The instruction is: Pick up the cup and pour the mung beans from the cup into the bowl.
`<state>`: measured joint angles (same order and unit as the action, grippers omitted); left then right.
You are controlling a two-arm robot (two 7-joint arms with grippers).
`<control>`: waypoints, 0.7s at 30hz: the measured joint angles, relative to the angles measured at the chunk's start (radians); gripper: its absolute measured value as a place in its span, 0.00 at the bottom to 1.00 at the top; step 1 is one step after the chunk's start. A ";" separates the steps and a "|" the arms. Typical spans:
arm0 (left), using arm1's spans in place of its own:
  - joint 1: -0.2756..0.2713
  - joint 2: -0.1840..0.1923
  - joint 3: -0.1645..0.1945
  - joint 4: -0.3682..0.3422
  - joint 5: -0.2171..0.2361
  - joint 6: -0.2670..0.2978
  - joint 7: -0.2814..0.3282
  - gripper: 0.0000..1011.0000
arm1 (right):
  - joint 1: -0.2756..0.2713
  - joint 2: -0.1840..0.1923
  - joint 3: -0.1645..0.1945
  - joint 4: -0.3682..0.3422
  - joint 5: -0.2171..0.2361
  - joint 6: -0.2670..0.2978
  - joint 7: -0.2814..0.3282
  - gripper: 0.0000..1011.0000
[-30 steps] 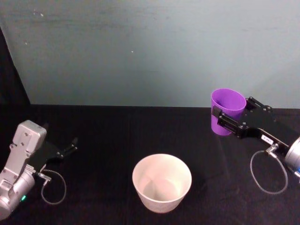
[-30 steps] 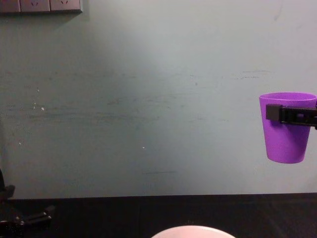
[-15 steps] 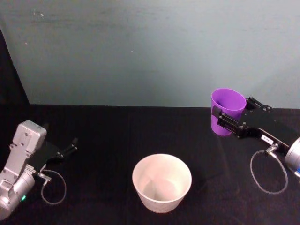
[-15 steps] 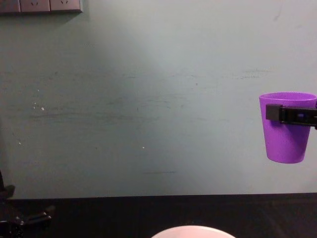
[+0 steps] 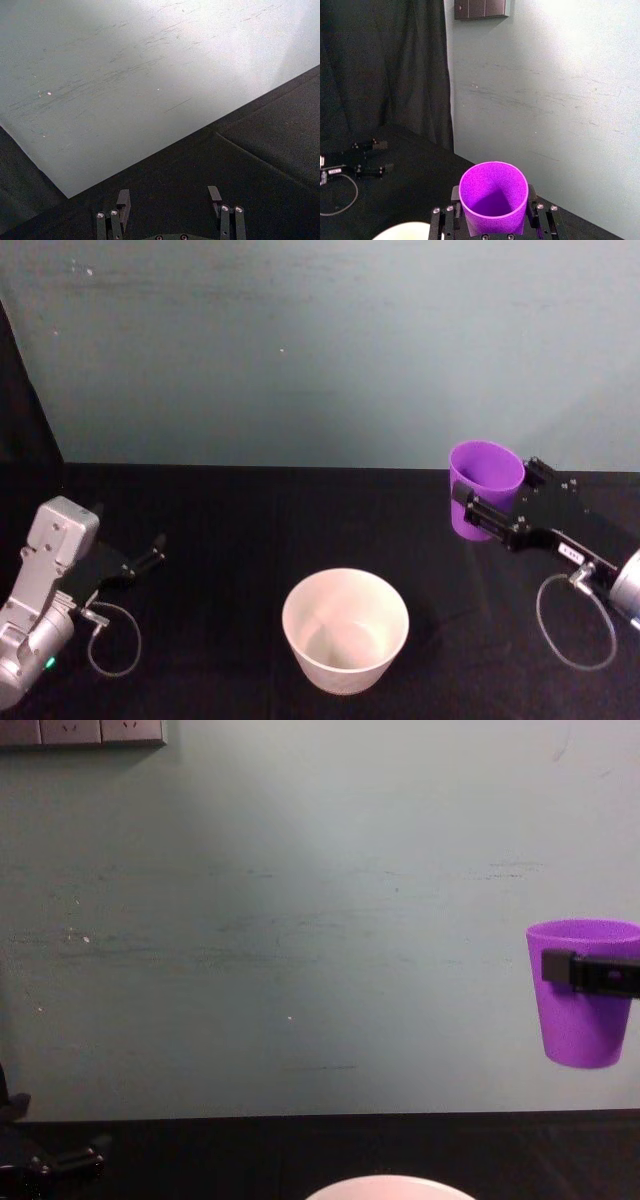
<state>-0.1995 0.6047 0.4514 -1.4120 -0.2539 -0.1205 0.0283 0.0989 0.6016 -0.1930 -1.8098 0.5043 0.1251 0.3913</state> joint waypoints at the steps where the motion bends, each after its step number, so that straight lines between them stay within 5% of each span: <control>1: 0.000 0.000 0.000 0.000 0.000 0.000 0.000 0.99 | -0.008 0.001 -0.002 0.004 -0.005 -0.014 0.000 0.74; 21: 0.000 0.000 0.000 0.000 0.000 0.000 0.000 0.99 | -0.007 -0.067 -0.078 0.172 -0.086 -0.158 0.041 0.73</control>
<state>-0.1995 0.6047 0.4514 -1.4120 -0.2539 -0.1205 0.0283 0.0916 0.5347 -0.2710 -1.6374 0.4178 -0.0328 0.4320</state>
